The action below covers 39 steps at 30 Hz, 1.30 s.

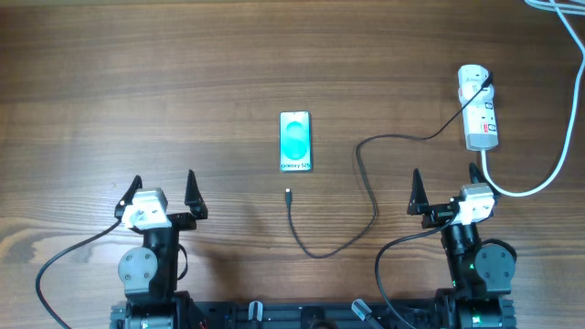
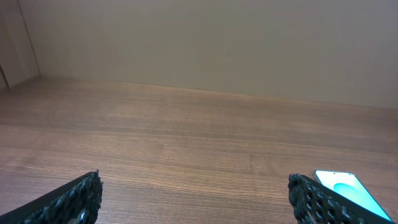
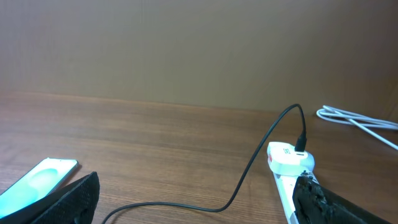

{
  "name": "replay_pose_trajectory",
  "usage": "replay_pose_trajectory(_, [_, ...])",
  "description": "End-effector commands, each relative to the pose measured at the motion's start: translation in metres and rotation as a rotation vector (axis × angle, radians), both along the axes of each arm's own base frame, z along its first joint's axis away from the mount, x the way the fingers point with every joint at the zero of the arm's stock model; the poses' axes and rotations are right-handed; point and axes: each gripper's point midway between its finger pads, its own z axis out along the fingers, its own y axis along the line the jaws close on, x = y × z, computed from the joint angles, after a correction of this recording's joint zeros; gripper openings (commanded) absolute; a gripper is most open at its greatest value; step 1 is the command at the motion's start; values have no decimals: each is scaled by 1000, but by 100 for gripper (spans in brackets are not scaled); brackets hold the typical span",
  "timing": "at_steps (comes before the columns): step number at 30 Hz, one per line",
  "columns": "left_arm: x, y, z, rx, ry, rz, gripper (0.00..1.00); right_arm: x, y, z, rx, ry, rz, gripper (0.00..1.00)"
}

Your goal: Plug charger to phone and switch on socket

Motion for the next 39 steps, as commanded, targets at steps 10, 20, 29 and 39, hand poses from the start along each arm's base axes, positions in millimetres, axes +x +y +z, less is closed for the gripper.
replay_pose_trajectory(10, [-10, -71, 13, -390, 0, -395, 100, 1, -2, -1, -9, 1, -13, 100])
replay_pose_trajectory(20, [-43, -103, 106, -349, -325, -679, 100, 1, -2, -1, -9, 1, -13, 100])
replay_pose_trajectory(29, [1, -95, 142, -451, 325, -504, 100, 1, -2, -1, -9, 1, -13, 100])
replay_pose_trajectory(39, [22, -139, 36, -569, 1117, -466, 100, 1, -2, -1, -10, 1, -12, 100])
